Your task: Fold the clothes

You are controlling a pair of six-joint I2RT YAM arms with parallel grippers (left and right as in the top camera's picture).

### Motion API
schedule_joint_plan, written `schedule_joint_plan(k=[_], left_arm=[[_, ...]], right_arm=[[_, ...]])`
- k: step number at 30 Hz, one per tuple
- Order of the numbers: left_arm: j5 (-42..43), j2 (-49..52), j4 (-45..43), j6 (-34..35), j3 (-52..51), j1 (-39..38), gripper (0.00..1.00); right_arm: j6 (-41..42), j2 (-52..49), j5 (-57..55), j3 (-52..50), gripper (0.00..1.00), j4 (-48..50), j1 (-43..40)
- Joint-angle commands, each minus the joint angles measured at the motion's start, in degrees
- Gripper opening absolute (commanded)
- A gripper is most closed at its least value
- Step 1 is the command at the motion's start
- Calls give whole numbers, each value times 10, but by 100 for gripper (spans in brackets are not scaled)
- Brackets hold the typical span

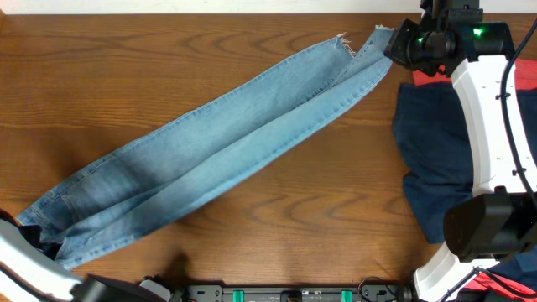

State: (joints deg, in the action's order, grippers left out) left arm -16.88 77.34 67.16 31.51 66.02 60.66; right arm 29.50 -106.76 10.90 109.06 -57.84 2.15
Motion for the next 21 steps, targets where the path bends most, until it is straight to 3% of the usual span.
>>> schedule_joint_plan(k=[1, 6, 15, 21], left_arm=[[-18, 45, -19, 3, -1, 2, 6], [-10, 95, -12, 3, -1, 2, 6], [151, 64, -34, -73, 91, 1, 6], [164, 62, -7, -75, 95, 1, 6]], right_arm=[[1, 7, -40, 12, 1, 6, -5], [6, 7, -47, 11, 1, 17, -3], [-17, 7, 16, 12, 1, 102, -2], [-17, 7, 20, 12, 1, 97, -2]])
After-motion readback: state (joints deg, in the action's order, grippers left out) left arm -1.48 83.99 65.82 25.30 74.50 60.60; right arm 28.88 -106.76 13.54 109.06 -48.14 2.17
